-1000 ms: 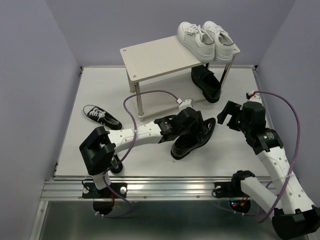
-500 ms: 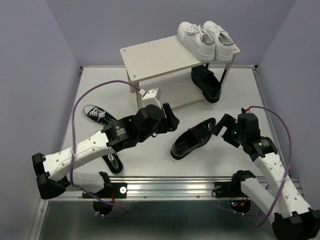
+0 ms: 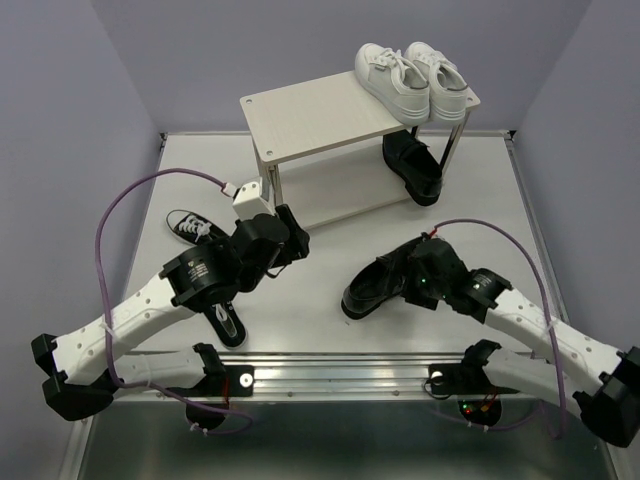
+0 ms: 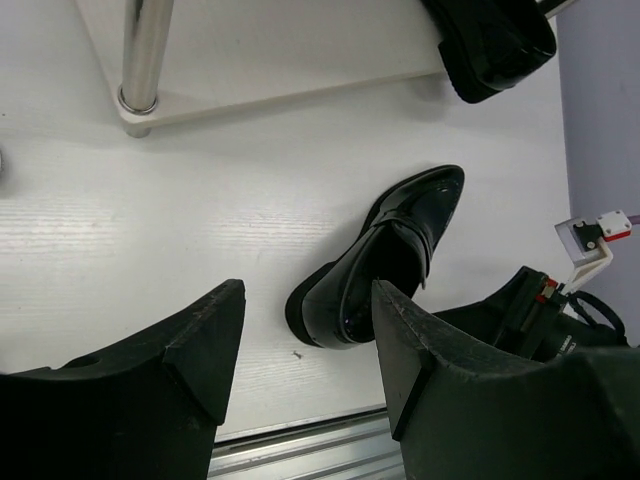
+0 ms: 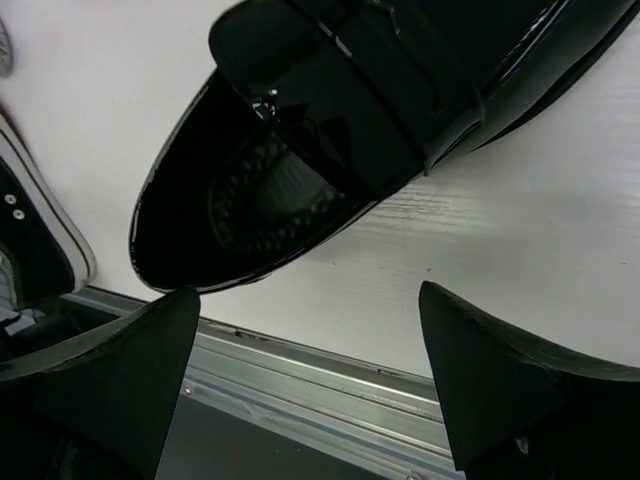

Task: Place and organize the shoes onto the shoe shelf

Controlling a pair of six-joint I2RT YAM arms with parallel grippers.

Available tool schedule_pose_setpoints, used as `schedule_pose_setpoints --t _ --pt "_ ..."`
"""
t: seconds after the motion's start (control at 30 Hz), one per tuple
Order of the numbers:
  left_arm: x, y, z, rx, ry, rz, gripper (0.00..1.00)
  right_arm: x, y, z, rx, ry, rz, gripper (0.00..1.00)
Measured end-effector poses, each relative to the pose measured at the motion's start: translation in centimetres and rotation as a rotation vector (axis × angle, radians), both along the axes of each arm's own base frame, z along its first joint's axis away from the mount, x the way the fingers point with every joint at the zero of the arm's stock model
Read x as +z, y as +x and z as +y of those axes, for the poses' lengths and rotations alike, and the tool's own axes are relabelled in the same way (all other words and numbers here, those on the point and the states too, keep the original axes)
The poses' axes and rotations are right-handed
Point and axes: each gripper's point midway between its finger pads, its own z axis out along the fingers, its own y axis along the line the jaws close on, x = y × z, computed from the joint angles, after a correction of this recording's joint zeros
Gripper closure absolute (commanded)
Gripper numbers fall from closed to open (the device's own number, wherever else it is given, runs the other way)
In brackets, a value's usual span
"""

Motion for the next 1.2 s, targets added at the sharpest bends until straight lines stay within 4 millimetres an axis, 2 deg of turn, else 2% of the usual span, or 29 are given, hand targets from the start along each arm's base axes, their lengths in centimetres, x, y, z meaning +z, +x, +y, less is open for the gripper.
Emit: schedule_pose_setpoints --t 0.13,0.23,0.37,0.5,0.6,0.7,0.83,0.97,1.1,1.2 --pt "-0.9 0.0 0.5 0.017 0.02 0.014 0.36 -2.2 -0.6 1.9 0.026 -0.062 0.041 0.03" --pt "-0.9 -0.1 0.9 0.026 0.021 0.013 0.36 -3.1 -0.5 2.9 0.02 -0.083 0.047 0.04" --pt "-0.5 -0.2 1.2 0.032 0.007 0.005 0.36 -4.2 -0.1 4.4 -0.003 -0.087 0.045 0.18" --pt "-0.9 -0.2 1.5 0.04 0.014 0.008 0.36 -4.4 0.3 5.1 -0.016 -0.087 0.028 0.67" --pt "-0.9 -0.1 1.6 0.042 0.018 0.009 0.36 -4.5 0.3 4.2 -0.022 -0.132 0.019 0.87" --pt "-0.9 -0.1 1.6 0.045 0.019 0.008 0.36 -4.4 0.0 3.2 0.005 -0.182 0.012 0.99" --pt "-1.0 -0.1 1.8 0.05 0.022 0.006 0.36 -3.0 -1.0 2.8 0.085 -0.223 0.001 0.99" --pt "-0.9 0.0 1.9 0.053 0.022 0.001 0.36 -1.8 -2.2 1.5 0.178 -0.293 0.006 0.99" --pt "-0.6 0.2 2.4 0.07 0.025 -0.011 0.35 -0.7 -2.5 0.8 0.269 -0.365 0.0 0.99" --pt "-0.4 0.4 3.0 0.081 0.028 -0.022 0.35 -0.7 -2.3 0.8 0.321 -0.398 -0.016 0.99"
